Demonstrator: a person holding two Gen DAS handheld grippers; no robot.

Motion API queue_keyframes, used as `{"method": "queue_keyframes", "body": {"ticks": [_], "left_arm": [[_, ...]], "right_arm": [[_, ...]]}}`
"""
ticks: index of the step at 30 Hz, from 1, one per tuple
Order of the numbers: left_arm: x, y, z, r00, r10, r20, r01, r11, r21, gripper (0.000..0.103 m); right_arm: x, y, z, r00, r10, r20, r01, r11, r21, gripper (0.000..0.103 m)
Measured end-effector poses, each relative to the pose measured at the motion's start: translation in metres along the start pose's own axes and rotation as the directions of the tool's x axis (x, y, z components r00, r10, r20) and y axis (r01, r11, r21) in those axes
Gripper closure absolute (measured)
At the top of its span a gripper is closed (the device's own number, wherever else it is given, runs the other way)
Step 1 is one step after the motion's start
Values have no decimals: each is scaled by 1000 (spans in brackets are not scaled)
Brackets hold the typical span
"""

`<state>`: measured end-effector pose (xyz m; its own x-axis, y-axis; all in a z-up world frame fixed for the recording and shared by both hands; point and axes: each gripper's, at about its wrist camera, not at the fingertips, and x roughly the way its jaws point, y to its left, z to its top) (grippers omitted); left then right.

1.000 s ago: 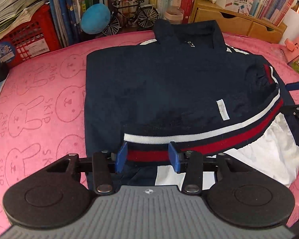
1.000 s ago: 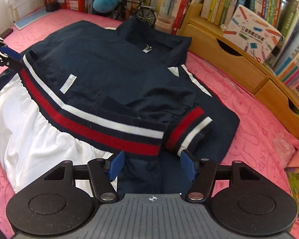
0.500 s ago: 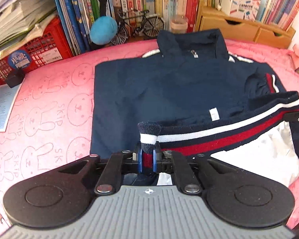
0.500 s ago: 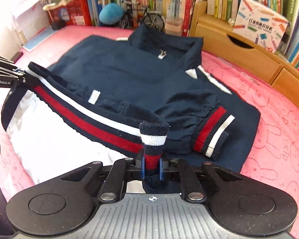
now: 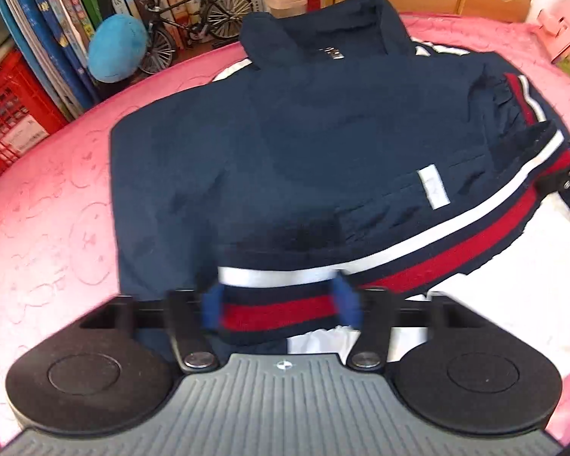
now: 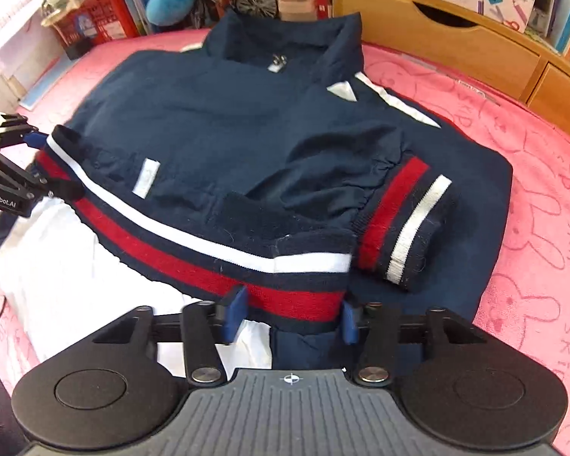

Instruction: Fold clothes

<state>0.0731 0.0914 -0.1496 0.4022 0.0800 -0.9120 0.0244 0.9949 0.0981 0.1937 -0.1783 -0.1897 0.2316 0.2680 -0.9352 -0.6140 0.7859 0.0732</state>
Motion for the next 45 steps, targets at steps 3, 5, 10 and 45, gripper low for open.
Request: {"method": "queue_keyframes", "body": {"ticks": [3, 5, 10, 45], "left_arm": [[-44, 11, 6, 997, -37, 67, 44, 993, -112, 94], [-79, 19, 14, 991, -41, 124, 62, 983, -171, 95], [-112, 38, 78, 941, 6, 337, 45, 988, -145, 93], [-49, -50, 1, 942, 58, 331, -244, 796, 554, 33]], "right_arm": [[-39, 10, -4, 997, 30, 65, -29, 999, -30, 89], [-75, 11, 3, 990, 41, 137, -38, 999, -23, 90], [-147, -14, 49, 924, -33, 381, 13, 998, 55, 89], [-57, 122, -47, 939, -44, 341, 280, 673, -685, 30]]}}
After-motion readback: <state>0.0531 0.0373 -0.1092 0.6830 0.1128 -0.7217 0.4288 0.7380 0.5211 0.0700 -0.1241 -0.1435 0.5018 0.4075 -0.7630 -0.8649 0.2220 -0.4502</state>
